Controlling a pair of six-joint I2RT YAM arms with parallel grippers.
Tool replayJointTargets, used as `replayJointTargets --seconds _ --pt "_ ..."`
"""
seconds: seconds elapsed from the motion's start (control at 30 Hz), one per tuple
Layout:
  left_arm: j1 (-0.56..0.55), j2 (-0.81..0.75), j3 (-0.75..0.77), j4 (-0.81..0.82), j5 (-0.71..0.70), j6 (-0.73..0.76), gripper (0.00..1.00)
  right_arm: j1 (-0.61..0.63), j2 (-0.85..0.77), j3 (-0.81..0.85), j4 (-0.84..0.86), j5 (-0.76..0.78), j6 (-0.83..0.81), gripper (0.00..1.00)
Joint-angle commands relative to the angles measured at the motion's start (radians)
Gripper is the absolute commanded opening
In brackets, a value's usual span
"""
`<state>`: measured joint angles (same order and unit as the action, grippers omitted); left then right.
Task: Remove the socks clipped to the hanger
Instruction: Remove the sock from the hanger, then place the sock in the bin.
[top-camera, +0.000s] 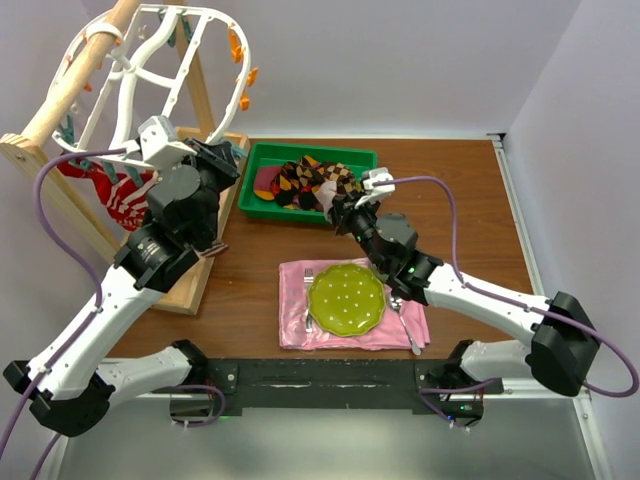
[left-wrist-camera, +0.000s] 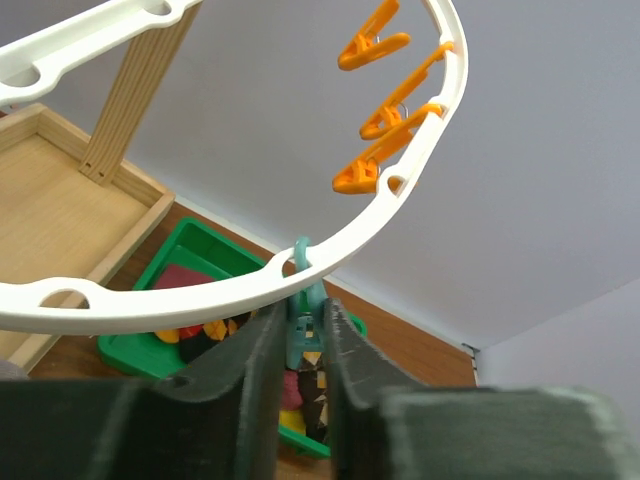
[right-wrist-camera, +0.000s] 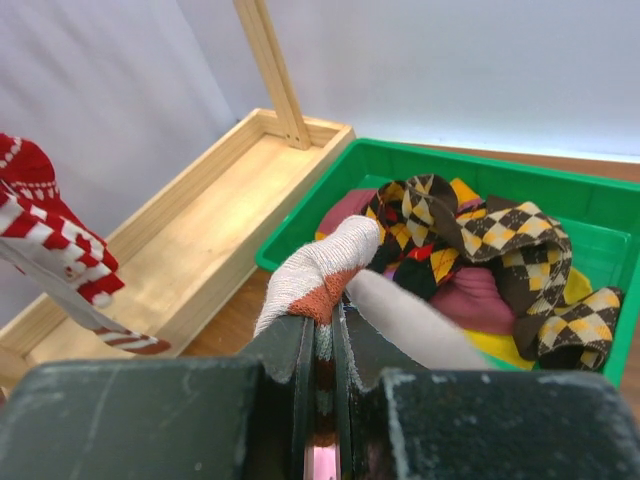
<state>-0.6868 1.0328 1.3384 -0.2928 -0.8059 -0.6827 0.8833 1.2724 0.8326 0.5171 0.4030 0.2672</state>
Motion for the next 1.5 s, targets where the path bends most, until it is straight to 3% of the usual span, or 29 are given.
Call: replayJointTargets --seconds 0.0,0.17,0.4,0.83,1.27,1.47 --pt "0.007 -0.037 -0.033 0.078 0.088 0.054 0.33 -0.001 -0.05 0.054 0.0 0.031 -0.017 0.0" --pt "0.007 -0.051 -0.054 0.089 0.216 0.101 0.59 -0.003 -0.053 0.075 -0.018 0.019 -0.016 0.0" --pt "0.007 -0.083 -0.081 0.09 0.401 0.152 0.79 -0.009 -0.031 0.124 -0.049 -0.01 -0.014 0.0" --pt "0.007 -0.102 -0.067 0.004 0.7 0.187 0.8 -0.113 0.116 0.296 -0.091 -0.145 -0.006 0.0" --pt "0.007 -0.096 -0.039 0.006 0.886 0.193 0.8 -0.155 0.606 0.782 -0.152 -0.171 -0.062 0.0" --pt "0.006 -0.082 -0.002 0.006 0.921 0.195 0.8 -0.161 0.864 0.879 -0.236 -0.213 0.019 0.01"
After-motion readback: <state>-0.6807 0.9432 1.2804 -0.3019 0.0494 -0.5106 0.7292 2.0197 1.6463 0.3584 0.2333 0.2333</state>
